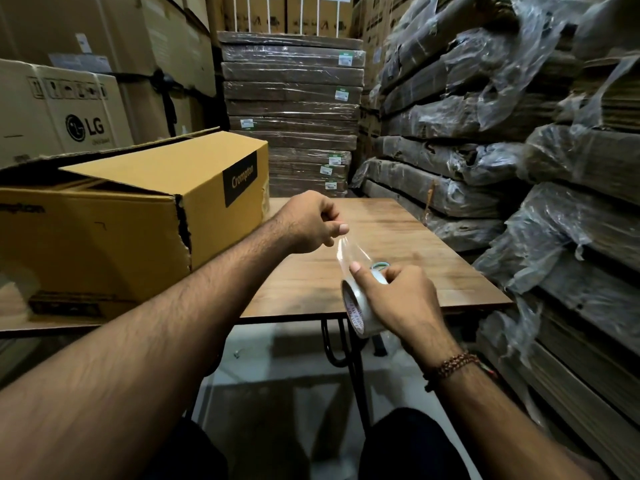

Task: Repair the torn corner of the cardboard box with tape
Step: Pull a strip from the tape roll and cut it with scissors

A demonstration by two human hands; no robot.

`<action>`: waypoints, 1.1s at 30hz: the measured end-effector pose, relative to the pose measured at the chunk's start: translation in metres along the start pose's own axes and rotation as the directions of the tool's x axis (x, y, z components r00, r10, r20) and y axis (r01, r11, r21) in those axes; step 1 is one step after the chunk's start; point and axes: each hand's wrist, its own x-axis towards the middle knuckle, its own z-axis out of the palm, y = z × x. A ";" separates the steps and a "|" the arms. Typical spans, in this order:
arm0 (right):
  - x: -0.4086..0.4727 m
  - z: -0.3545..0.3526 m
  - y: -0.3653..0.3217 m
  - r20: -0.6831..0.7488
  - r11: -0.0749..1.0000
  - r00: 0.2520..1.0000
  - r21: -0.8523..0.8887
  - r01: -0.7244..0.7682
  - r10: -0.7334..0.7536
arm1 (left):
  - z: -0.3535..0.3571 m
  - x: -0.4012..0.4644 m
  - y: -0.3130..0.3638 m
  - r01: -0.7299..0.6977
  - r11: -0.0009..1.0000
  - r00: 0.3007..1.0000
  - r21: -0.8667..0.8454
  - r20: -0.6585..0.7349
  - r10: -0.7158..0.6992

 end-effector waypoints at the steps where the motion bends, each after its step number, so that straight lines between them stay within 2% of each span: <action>1: -0.004 0.002 0.008 0.016 1.000 1.000 0.013 -0.014 0.014 | 0.004 -0.003 -0.002 -0.013 1.000 0.999 0.003 0.033 0.013; 7: -0.026 0.020 0.053 0.141 0.991 0.982 0.036 -0.129 0.123 | 0.022 -0.021 -0.011 -0.095 0.988 0.984 0.123 0.159 0.075; 19: -0.021 0.050 0.097 0.303 0.958 0.927 0.109 -0.265 0.222 | 0.055 -0.023 -0.025 -0.036 0.970 0.973 0.240 0.230 -0.021; 33: -0.017 0.059 0.102 0.245 0.951 0.925 0.034 -0.307 0.290 | 0.064 -0.021 -0.015 -0.085 0.927 0.950 0.364 0.310 -0.034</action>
